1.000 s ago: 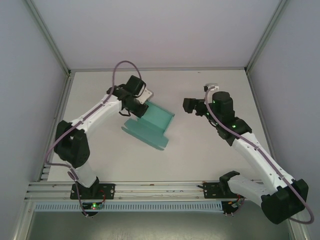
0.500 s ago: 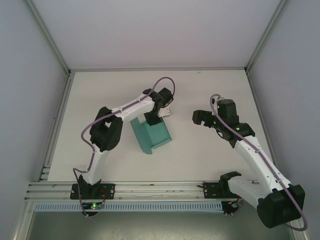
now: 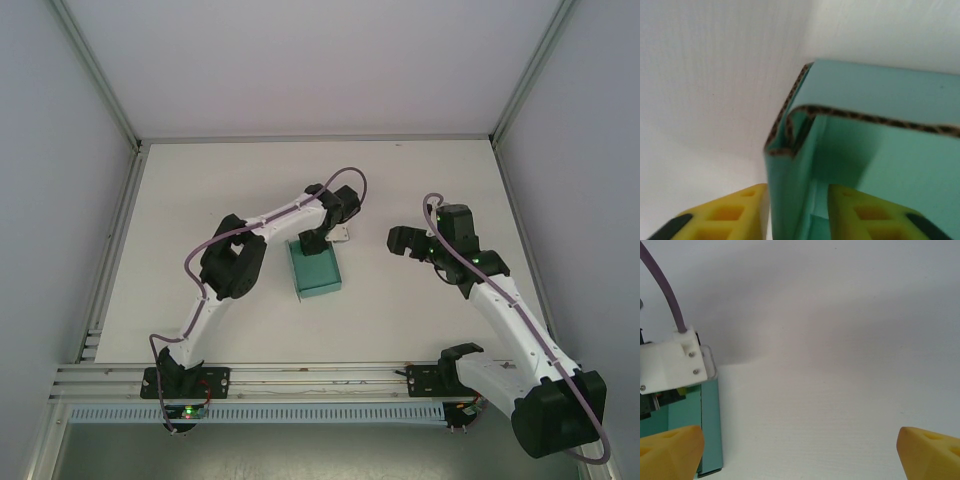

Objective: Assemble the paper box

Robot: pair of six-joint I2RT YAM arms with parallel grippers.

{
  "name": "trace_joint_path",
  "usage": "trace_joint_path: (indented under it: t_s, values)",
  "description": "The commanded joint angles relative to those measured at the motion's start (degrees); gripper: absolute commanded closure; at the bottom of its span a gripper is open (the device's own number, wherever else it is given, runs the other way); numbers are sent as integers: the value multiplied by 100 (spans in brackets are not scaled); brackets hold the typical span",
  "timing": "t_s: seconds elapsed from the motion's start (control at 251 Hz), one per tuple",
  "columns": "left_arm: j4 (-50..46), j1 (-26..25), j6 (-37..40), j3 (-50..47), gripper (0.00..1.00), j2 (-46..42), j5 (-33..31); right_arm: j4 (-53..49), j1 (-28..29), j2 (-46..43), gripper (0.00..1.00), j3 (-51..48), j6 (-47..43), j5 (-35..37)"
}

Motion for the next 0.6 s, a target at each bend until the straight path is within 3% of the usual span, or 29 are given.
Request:
trace_joint_path:
  t_s: [0.0,0.287,0.303,0.319,0.335,0.479,0.595]
  values:
    - [-566,-20,104,235,52,-304,271,-26,-50,-128,1,-98,-18,-139]
    - [-920,-32,193,228,31,-1046,1194,120,-50,-268,2,-165,-456,-533]
    - [-871,-21,178,220,26,-1115,1277,160,-50,-270,2,-167,-528,-582]
    - [-824,-18,164,222,6,-1191,1354,215,-52,-270,1,-158,-608,-621]
    - [-774,-16,149,217,0,-1277,1455,267,-51,-270,1,-149,-710,-666]
    - [179,169,-332,-46,0,-2295,2303,676,-33,123,1,174,-1729,-1312]
    - [1422,457,-1489,-670,0,-3290,2113,648,228,955,1,779,-2687,-1803]
